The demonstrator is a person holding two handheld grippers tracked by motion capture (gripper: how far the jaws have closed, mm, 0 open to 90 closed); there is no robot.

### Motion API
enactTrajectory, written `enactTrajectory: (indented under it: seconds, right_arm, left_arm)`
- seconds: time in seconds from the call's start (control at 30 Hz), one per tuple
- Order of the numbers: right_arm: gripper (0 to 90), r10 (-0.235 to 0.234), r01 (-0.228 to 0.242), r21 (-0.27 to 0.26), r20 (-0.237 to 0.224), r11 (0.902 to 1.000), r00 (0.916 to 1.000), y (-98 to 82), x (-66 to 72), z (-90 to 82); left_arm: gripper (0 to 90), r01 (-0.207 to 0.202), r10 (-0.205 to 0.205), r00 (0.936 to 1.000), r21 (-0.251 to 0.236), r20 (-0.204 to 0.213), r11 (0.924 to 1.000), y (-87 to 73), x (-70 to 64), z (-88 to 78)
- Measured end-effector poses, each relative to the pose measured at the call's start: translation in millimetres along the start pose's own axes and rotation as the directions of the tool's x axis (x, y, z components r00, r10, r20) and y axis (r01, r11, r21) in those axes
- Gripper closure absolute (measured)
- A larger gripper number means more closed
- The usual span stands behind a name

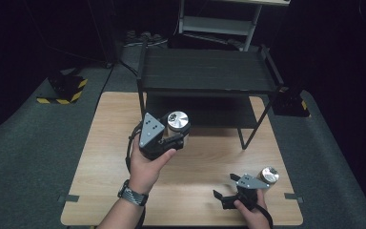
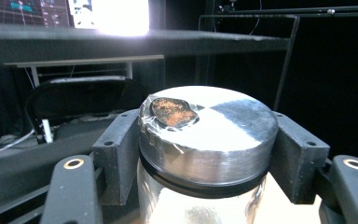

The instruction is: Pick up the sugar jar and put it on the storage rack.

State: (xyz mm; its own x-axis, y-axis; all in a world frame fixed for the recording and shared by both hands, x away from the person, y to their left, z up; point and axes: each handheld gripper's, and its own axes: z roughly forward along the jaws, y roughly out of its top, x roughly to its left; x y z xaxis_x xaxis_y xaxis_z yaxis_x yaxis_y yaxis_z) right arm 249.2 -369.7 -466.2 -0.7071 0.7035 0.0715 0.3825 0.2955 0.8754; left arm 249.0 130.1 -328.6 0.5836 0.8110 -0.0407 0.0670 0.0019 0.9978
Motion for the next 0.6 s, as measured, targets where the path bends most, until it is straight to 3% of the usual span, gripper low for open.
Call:
enactTrajectory:
  seconds: [0.3,0.6]
  right_arm:
    - [0.7,0.003,-0.003,0.001,-0.002,1.0,1.0,0.1,-0.6,0.1]
    - [0.7,0.003,-0.003,-0.001,-0.001,1.0,1.0,-0.3,-0.5,-0.3]
  left_arm:
    - [33.3,-0.026,0.026,0.9997,-0.024,0.001,0.9994,23.4,-1.2,4.4]
    - [33.4,-0.021,0.022,0.9998,-0.043,0.005,0.9988,38.7,2.3,8.7]
